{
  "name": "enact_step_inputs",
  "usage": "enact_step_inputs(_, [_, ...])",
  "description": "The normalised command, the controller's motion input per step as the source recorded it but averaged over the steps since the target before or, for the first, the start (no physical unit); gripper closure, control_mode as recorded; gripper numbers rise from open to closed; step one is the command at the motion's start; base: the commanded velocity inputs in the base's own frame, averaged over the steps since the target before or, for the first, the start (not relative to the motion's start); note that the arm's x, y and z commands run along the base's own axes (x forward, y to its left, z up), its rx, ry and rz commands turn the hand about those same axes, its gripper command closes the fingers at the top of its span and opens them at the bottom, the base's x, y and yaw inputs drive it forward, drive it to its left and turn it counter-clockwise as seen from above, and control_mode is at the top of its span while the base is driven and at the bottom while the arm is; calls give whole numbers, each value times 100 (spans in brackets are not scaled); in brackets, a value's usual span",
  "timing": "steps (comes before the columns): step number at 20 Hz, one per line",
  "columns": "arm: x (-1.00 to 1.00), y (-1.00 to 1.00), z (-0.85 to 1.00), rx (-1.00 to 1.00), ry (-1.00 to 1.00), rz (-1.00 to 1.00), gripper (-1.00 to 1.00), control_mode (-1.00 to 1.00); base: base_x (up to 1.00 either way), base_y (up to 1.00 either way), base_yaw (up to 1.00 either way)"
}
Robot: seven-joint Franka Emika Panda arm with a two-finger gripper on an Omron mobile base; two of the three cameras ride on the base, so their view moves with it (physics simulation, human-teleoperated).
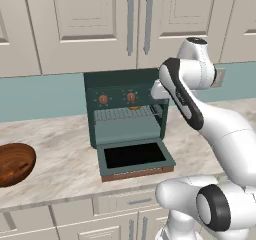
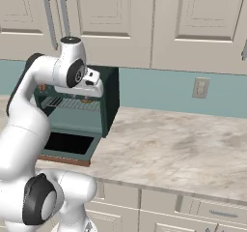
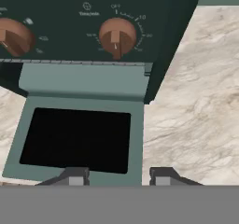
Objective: Pick up the heated bread from the toaster oven and place it in the bowl. Then move the bread bowl to the dining counter.
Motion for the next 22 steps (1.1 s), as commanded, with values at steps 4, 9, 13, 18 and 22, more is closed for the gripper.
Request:
enact_step_inputs(4, [-1,3,0,0,-1,0,-100,-100,0,0,0])
enact_step_inputs(9, [-30,58,-33,-3,0,0,-100,-100,0,0,0])
enact_step_inputs(13, [-45,100,-57,-30,-24,0,-100,-100,0,0,0])
enact_step_inputs(18, [-37,99,-16,-28,-48,-1,-100,-100,0,0,0])
enact_step_inputs(22, [-6,43,-28,-2,-33,-6,-100,-100,0,0,0])
